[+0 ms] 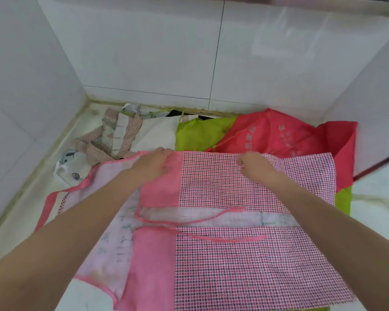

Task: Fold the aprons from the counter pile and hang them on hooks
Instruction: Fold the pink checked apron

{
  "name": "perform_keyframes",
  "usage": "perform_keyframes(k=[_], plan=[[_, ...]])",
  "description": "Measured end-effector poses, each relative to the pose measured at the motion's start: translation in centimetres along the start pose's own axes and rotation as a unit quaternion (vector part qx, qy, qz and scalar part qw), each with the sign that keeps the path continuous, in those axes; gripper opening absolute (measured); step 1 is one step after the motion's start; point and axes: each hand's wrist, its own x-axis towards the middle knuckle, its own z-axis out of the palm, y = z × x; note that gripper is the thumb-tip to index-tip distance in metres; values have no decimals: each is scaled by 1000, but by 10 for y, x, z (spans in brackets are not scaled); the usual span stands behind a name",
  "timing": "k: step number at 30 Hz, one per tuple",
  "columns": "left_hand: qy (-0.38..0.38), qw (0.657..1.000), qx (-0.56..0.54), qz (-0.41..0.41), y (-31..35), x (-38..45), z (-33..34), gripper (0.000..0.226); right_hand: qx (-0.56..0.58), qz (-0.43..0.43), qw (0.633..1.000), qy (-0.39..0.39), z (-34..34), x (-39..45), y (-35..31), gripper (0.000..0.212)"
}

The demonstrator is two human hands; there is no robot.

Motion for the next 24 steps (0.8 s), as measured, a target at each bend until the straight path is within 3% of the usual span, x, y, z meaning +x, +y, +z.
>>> perform_keyframes(k=[4,8,11,20,24], plan=[[14,999,44,-26,9,22,5,64,-70,-4,997,-11,-2,19,8,54],[-22,989,114,-91,5,38,7,33,-62,26,995,-76,0,31,26,37],[-8,981,156,-112,-4,36,2,22,-65,32,996,-44,-5,31,35,27],[140,977,133,-96,9,8,-45,15,-181,92,976,82,-54,-9,23,35],[198,965,153,-83,26,-41,-51,15,-208,93,966,125,-63,-60,19,35]])
